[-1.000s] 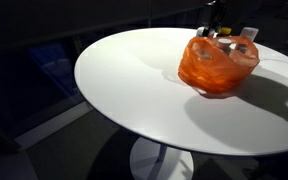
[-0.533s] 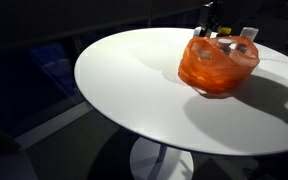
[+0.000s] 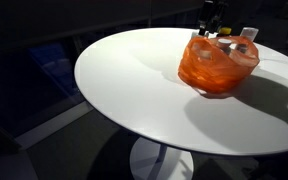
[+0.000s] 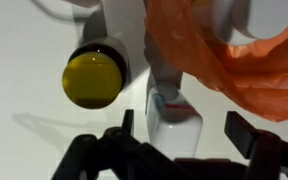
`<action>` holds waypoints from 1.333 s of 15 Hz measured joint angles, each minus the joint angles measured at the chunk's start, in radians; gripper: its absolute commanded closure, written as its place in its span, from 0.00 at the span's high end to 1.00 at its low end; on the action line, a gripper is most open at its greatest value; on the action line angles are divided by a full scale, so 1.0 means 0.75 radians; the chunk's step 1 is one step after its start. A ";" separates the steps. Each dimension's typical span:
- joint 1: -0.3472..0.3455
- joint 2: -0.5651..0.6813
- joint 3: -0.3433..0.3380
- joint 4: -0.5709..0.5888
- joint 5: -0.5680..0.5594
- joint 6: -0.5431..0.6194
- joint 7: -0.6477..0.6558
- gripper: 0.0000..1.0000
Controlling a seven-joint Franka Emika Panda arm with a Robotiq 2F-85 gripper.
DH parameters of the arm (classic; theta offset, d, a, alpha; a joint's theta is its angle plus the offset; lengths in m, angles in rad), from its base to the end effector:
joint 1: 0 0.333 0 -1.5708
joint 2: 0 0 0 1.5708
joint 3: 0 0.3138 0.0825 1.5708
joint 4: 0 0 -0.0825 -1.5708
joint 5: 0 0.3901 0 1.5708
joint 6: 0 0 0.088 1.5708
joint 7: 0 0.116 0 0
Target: Remove the blue container from the plastic bag and put it on the table
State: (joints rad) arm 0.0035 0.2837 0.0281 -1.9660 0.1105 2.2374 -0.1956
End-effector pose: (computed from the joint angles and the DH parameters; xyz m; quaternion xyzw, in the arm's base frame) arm 0.6087 0.0228 0.3136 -0.9958 -0.0784 0.0023 0.0475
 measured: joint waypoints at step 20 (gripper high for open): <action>0.015 -0.517 0.004 0.009 -0.238 -0.639 0.293 1.00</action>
State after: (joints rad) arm 0.0146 -0.1042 0.0310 -1.9595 -0.0680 1.7582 0.0239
